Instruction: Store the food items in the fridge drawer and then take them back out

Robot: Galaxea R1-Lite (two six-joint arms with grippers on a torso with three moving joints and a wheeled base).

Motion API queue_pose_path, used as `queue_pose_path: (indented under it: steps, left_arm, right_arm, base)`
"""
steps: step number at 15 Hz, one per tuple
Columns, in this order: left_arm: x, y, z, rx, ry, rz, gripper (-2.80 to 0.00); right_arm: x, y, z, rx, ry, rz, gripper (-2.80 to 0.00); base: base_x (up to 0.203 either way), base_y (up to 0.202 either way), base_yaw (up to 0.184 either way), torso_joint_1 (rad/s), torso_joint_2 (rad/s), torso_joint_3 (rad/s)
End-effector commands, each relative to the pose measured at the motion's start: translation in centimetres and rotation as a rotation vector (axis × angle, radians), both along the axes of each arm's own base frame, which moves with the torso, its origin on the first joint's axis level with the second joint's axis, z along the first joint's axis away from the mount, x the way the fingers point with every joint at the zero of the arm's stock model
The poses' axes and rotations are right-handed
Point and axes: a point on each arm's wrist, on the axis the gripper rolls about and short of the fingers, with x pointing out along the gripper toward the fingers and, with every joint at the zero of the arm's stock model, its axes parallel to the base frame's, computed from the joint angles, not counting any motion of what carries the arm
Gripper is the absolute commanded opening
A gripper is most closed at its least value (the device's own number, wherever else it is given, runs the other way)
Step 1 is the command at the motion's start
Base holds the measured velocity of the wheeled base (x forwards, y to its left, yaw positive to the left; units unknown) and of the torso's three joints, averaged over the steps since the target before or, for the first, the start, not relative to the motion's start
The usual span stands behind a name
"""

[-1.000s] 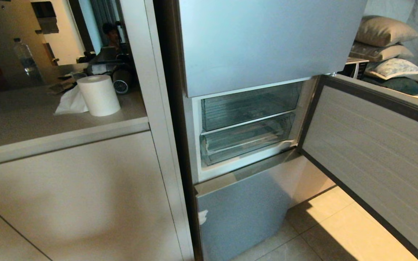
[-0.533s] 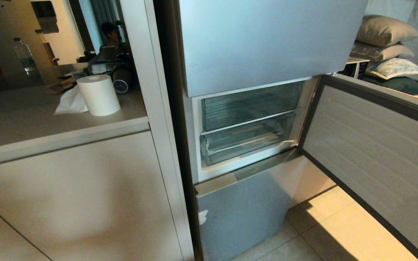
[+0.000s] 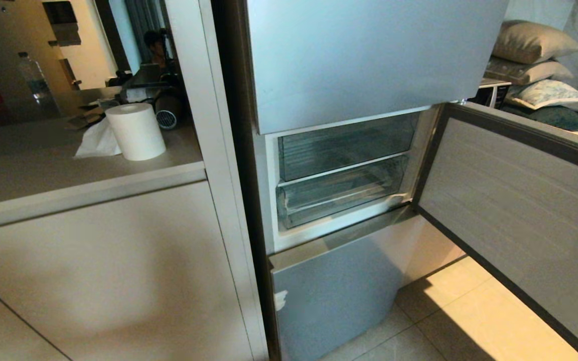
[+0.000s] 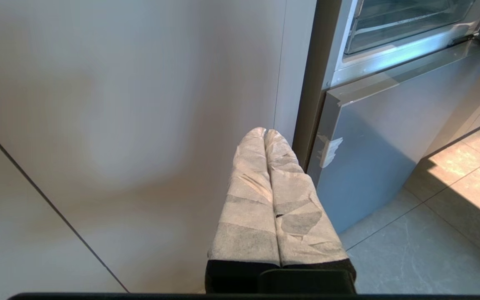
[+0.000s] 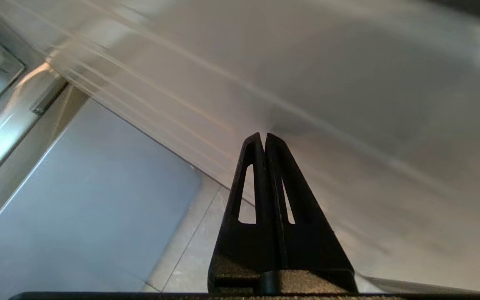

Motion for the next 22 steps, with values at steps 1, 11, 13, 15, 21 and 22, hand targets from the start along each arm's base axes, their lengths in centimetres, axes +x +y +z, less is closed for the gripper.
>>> queue_pose_path:
  steps: [1,11,13,15,21,22]
  left_arm:
    - [0.0,0.0,0.0,0.0,0.0,0.001,-2.8]
    - [0.0,0.0,0.0,0.0,0.0,0.001,-2.8]
    - [0.0,0.0,0.0,0.0,0.0,0.001,-2.8]
    - [0.0,0.0,0.0,0.0,0.0,0.001,-2.8]
    - [0.0,0.0,0.0,0.0,0.0,0.001,-2.8]
    - [0.0,0.0,0.0,0.0,0.0,0.001,-2.8]
  right_arm:
    - [0.9,-0.8,0.2,0.001,-0.007,-0.018,-2.8]
    - [-0.5,-3.3,3.2,-0.006,-0.122,0.026,-2.8]
    - [-3.9,-1.5,3.9,-0.061,-0.144,0.101,-2.8]
    - [-7.6,0.5,4.3,-0.106,-0.192,0.186,-2.8]
    - [-17.1,5.5,-1.1,-0.197,-0.239,0.459,-2.8]
    - [-18.1,6.1,-2.5,-0.204,-0.225,0.482,-2.8]
  base:
    - [0.0,0.0,0.0,0.0,0.0,0.0]
    - [0.0,0.0,0.0,0.0,0.0,0.0]
    - [0.0,0.0,0.0,0.0,0.0,0.0]
    - [0.0,0.0,0.0,0.0,0.0,0.0]
    - [0.0,0.0,0.0,0.0,0.0,0.0]
    - [0.0,0.0,0.0,0.0,0.0,0.0]
